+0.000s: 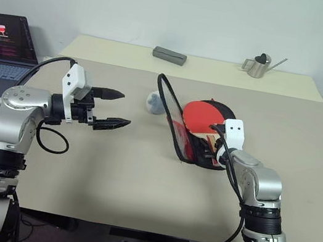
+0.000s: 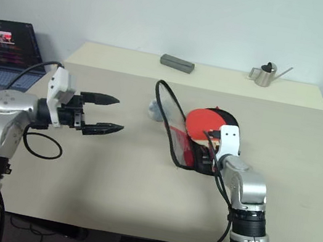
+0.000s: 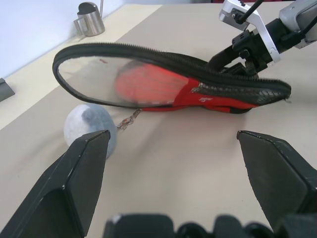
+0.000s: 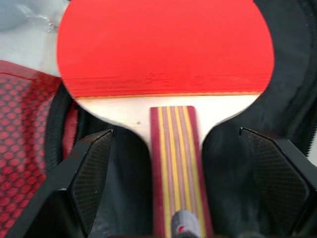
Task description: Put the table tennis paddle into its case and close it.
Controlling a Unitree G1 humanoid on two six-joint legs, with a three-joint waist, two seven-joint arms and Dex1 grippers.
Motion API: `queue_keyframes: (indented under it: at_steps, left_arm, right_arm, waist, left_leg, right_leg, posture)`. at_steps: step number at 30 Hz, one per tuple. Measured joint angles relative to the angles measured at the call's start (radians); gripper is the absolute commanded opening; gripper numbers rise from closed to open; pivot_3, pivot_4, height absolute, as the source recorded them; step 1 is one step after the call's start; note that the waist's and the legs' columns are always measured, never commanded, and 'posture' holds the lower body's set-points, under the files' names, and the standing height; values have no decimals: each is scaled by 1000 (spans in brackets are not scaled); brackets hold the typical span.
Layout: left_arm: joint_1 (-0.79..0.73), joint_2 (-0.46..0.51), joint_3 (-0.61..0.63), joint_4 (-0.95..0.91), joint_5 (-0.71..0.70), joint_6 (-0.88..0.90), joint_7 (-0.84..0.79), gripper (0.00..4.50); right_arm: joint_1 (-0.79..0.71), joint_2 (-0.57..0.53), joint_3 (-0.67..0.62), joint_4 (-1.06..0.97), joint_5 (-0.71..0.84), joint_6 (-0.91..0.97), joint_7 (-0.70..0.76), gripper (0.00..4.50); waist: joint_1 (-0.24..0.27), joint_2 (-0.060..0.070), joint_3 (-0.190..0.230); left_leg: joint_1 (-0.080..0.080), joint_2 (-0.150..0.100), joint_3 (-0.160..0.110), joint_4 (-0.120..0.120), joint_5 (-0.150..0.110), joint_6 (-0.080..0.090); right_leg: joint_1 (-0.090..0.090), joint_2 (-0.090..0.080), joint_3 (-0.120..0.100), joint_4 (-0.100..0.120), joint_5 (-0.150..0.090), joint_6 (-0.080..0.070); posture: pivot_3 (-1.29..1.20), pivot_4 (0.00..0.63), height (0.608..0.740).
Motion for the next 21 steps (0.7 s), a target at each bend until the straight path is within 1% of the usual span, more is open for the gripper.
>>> queue_keyframes:
  at_steps: [13, 14, 15, 16, 21]
  left_arm:
    - [4, 0, 0, 0, 0, 0, 13, 4500]
    - [4, 0, 0, 0, 0, 0, 13, 4500]
    - [4, 0, 0, 0, 0, 0, 13, 4500]
    - [4, 0, 0, 0, 0, 0, 13, 4500]
    - [4, 0, 0, 0, 0, 0, 13, 4500]
  right_arm:
    - [7, 0, -2, 1, 0, 11, 5, 4477]
    - [7, 0, -3, 1, 0, 11, 5, 4108]
    - [7, 1, -3, 1, 0, 11, 5, 3941]
    - [7, 1, -3, 1, 0, 11, 5, 3641]
    - [7, 1, -4, 1, -1, 11, 4, 1901]
  waist:
    - [0, 0, 0]
    - [0, 0, 0]
    - [0, 0, 0]
    - [0, 0, 0]
    - [0, 0, 0]
  left_leg:
    - [0, 0, 0, 0, 0, 0]
    - [0, 0, 0, 0, 0, 0]
    - [0, 0, 0, 0, 0, 0]
    - [0, 0, 0, 0, 0, 0]
    - [0, 0, 0, 0, 0, 0]
  right_leg:
    - [0, 0, 0, 0, 0, 0]
    - [0, 0, 0, 0, 0, 0]
    - [0, 0, 0, 0, 0, 0]
    - [0, 0, 0, 0, 0, 0]
    - [0, 0, 0, 0, 0, 0]
  posture:
    - [0, 150, 740]
    - [0, 150, 740]
    - [0, 150, 740]
    - [0, 150, 740]
    - [0, 150, 740]
